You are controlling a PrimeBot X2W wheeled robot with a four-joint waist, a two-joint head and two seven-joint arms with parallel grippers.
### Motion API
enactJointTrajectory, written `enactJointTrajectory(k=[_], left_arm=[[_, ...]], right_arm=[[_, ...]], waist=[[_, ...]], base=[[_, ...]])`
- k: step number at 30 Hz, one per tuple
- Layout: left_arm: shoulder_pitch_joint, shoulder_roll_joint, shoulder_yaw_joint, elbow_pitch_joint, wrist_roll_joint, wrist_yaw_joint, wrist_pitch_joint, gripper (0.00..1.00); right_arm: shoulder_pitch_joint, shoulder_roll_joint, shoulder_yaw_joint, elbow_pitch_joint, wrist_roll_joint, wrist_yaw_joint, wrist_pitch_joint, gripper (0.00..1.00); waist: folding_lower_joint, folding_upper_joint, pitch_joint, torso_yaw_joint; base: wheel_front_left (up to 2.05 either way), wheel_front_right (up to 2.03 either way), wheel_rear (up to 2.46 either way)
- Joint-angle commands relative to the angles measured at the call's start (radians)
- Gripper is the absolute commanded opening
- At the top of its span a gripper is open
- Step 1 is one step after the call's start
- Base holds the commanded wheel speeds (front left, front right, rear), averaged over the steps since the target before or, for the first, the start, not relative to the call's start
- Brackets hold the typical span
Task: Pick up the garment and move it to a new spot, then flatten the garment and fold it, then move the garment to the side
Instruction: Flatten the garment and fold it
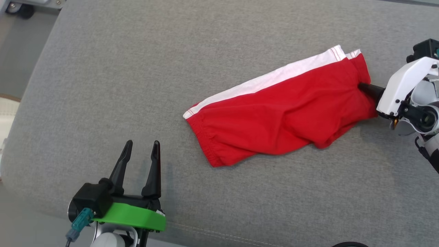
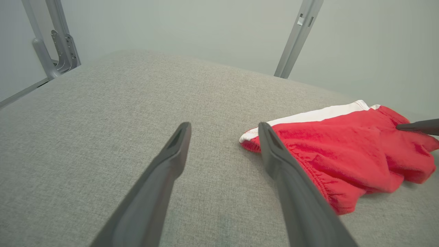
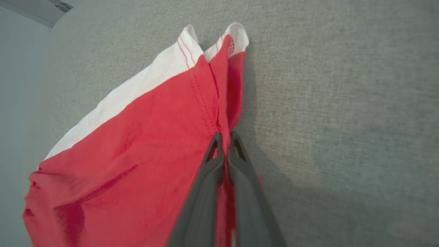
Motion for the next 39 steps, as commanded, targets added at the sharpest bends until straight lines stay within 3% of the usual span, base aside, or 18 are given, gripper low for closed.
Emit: enactJointTrajectory(k=[1,12,17,22,31,39], left_arm=[[0.015,0.016,0.002,0.003,0.008,-0.003,0.001,1.00],[0.068,0.052,-0.018,-0.023,0.009,-0.005,0.034,1.00],[0.084,0.053,-0.026,-0.035,0.005,0.000,0.041,1.00],[0.103,0.041,-0.045,-0.034,0.000,0.000,0.043,1.00],[0.091,0.018,-0.084,-0.016,-0.001,-0.013,0.037,1.00],[0.069,0.014,-0.080,0.016,-0.006,-0.012,0.023,1.00]], right_arm=[[0.038,0.000,-0.017,-0.011,0.030,-0.001,-0.001,0.00],[0.211,-0.039,-0.110,0.041,0.065,-0.001,-0.148,0.00],[0.217,-0.044,-0.132,0.049,0.040,-0.001,-0.233,0.00],[0.178,-0.036,-0.110,-0.027,-0.015,-0.001,-0.304,0.00],[0.146,0.092,0.061,-0.270,-0.087,-0.001,-0.217,0.00],[0.174,0.239,0.132,-0.256,-0.165,0.000,-0.190,0.00]], waist=[[0.0000,-0.0001,-0.078,-0.107],[0.0000,-0.0001,-0.121,-0.178],[0.0000,-0.0001,-0.129,-0.180],[0.0000,-0.0001,-0.145,-0.177],[0.0000,-0.0001,-0.157,-0.142],[0.0000,-0.0001,-0.138,-0.095]], base=[[0.00,0.00,0.00],[0.00,0.00,0.00],[0.00,0.00,0.00],[0.00,0.00,0.00],[0.00,0.00,0.00],[0.00,0.00,0.00]])
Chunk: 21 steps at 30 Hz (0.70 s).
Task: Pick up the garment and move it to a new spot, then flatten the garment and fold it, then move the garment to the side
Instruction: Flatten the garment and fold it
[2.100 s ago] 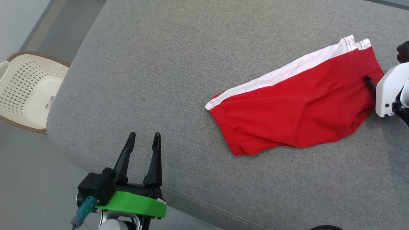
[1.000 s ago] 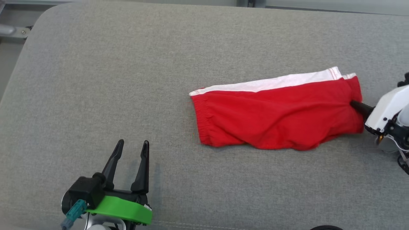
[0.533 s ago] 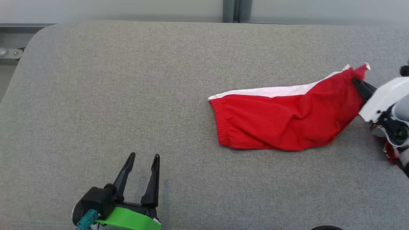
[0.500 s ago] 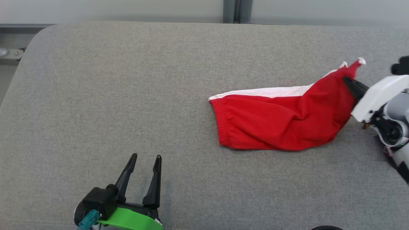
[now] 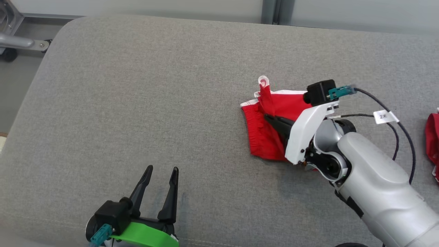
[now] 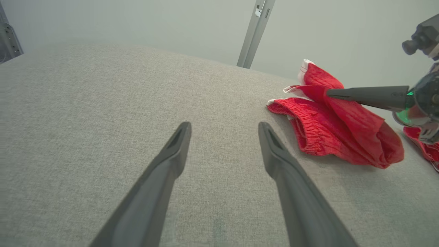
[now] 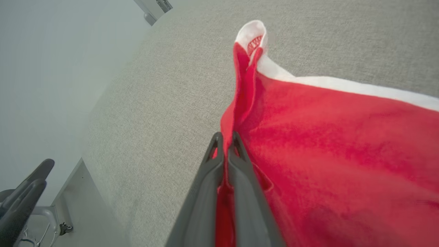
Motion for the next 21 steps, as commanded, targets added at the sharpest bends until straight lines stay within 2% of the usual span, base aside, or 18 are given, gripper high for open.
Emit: enactJointTrajectory(k=[1,10,11,12,13,19,21], left_arm=[[-0.010,-0.001,0.005,0.009,-0.003,0.000,-0.006,1.00],[-0.026,-0.011,0.009,0.050,-0.007,-0.008,-0.022,1.00],[-0.025,-0.011,0.010,0.053,-0.007,-0.008,-0.023,1.00],[-0.023,-0.010,0.013,0.057,-0.009,-0.007,-0.022,1.00],[-0.019,-0.009,0.016,0.059,-0.010,-0.006,-0.023,1.00],[0.013,0.004,0.031,0.066,-0.015,0.000,-0.025,1.00],[0.029,0.007,0.040,0.058,-0.019,0.010,-0.026,1.00]], right_arm=[[0.008,0.019,0.003,0.018,-0.021,0.000,-0.002,0.00],[-0.016,0.125,-0.002,0.129,-0.119,0.000,-0.029,0.00],[-0.016,0.137,-0.001,0.133,-0.122,0.000,-0.037,0.25],[-0.014,0.148,0.000,0.137,-0.125,0.000,-0.043,0.84],[-0.009,0.156,0.000,0.141,-0.126,0.000,-0.047,1.00],[0.023,0.140,-0.013,0.067,-0.143,0.000,-0.116,1.00],[0.046,0.106,-0.054,0.007,-0.163,0.000,-0.170,1.00]], waist=[[0.0000,0.0000,0.010,0.013],[0.0000,0.0000,0.009,0.014],[0.0000,0.0000,0.005,0.010],[0.0000,0.0000,0.001,0.005],[0.0000,0.0000,-0.004,-0.001],[0.0000,0.0000,-0.038,-0.033],[0.0000,0.0000,-0.046,-0.045]], base=[[0.00,0.00,0.00],[0.00,0.00,0.00],[0.00,0.00,0.00],[0.00,0.00,0.00],[0.00,0.00,0.00],[0.00,0.00,0.00],[0.00,0.00,0.00]])
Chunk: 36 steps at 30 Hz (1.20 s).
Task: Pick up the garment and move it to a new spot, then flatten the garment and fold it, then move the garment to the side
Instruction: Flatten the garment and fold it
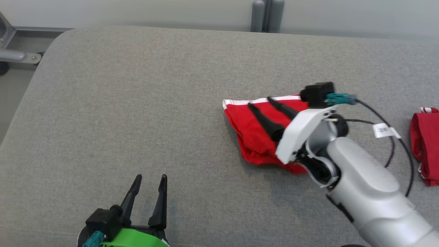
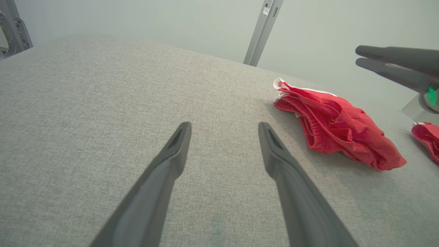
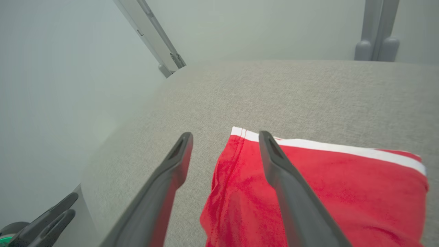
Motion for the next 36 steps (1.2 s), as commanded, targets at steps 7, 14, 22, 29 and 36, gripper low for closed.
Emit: enactJointTrajectory(k=[7,14,22,29,36], left_arm=[[0.030,-0.001,0.012,-0.039,-0.006,0.014,-0.007,1.00],[-0.020,-0.014,-0.011,-0.035,0.008,0.001,-0.009,1.00],[-0.060,-0.010,-0.012,-0.015,0.020,-0.008,-0.008,1.00],[-0.079,-0.022,-0.016,0.004,0.022,-0.014,-0.008,1.00],[-0.069,-0.033,-0.010,0.015,0.024,-0.020,-0.008,1.00]], right_arm=[[0.131,-0.111,-0.230,-0.051,-0.296,0.000,-0.252,0.00],[0.197,-0.038,-0.289,0.007,-0.565,-0.001,-0.385,0.00],[0.249,0.058,-0.298,-0.008,-0.701,-0.001,-0.385,0.00],[0.227,0.096,-0.172,0.055,-0.719,-0.001,-0.385,0.00],[0.214,0.114,-0.063,0.111,-0.701,-0.001,-0.385,0.00]], waist=[[0.0000,0.0000,0.020,-0.033],[0.0000,0.0000,0.082,-0.008],[0.0000,0.0000,0.128,0.029],[0.0000,0.0000,0.139,0.054],[0.0000,0.0000,0.127,0.073]], base=[[0.00,0.00,0.00],[0.00,0.00,0.00],[0.00,0.00,0.00],[0.00,0.00,0.00],[0.00,0.00,0.00]])
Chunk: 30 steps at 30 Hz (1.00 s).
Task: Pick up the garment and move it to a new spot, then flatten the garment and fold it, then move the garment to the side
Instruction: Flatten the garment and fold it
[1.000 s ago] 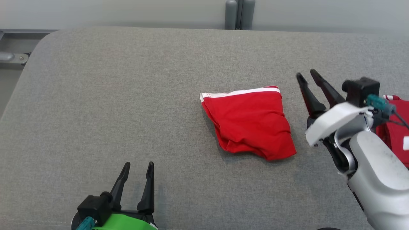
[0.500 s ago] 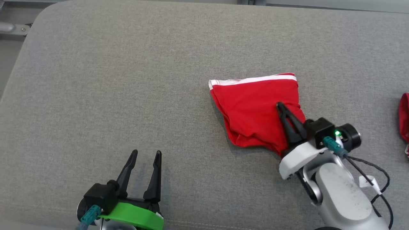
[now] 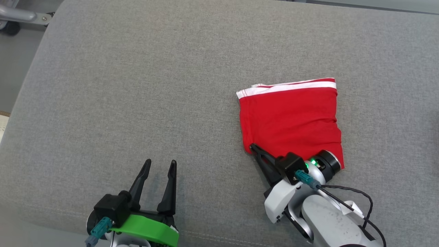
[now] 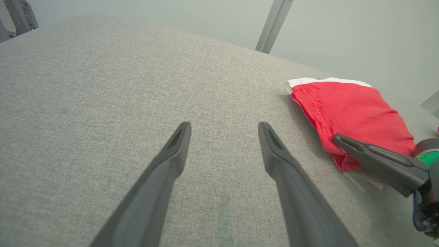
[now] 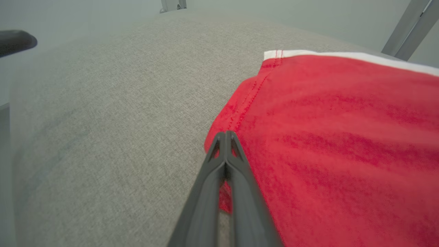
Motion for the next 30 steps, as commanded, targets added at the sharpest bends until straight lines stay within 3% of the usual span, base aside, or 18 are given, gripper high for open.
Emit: enactJointTrajectory(k=[1,9,14,15,16,17,18,30], left_arm=[[0.000,-0.005,0.004,0.005,0.009,-0.005,-0.004,1.00],[0.028,-0.010,0.028,0.008,0.011,-0.007,-0.004,1.00],[0.072,0.002,0.078,0.006,0.011,0.002,-0.004,1.00],[0.081,0.006,0.087,0.004,0.014,0.003,-0.004,1.00],[0.092,0.009,0.099,0.003,0.017,0.005,-0.004,1.00],[0.104,0.011,0.108,0.002,0.019,0.005,-0.004,1.00],[0.116,0.015,0.119,0.001,0.022,0.005,-0.004,1.00],[0.210,0.009,0.204,0.018,0.089,-0.014,-0.004,1.00]], right_arm=[[-0.014,0.004,0.023,0.014,0.015,-0.001,-0.003,0.00],[-0.002,0.014,0.067,-0.011,0.048,-0.001,-0.004,0.00],[0.065,0.005,0.024,-0.105,0.070,-0.001,-0.003,0.00],[0.085,0.002,0.004,-0.127,0.064,-0.001,-0.003,0.07],[0.110,-0.001,-0.003,-0.143,0.055,-0.001,-0.003,0.27],[0.136,-0.006,-0.019,-0.162,0.050,-0.001,-0.003,0.69],[0.158,-0.012,-0.039,-0.182,0.045,-0.001,-0.003,1.00],[0.430,-0.067,-0.371,-0.315,0.006,-0.001,-0.003,1.00]], waist=[[0.0000,-0.0001,-0.009,0.006],[0.0000,-0.0001,-0.051,-0.010],[0.0000,-0.0001,-0.122,-0.059],[0.0000,-0.0001,-0.136,-0.071],[0.0000,-0.0001,-0.154,-0.085],[0.0000,-0.0001,-0.170,-0.097],[0.0000,-0.0001,-0.191,-0.111],[0.0000,-0.0001,-0.302,-0.209]], base=[[0.00,0.00,0.00],[0.00,0.00,0.00],[0.00,0.00,0.00],[0.00,0.00,0.00],[0.00,0.00,0.00],[0.00,0.00,0.00],[0.00,0.00,0.00],[0.00,0.00,0.00]])
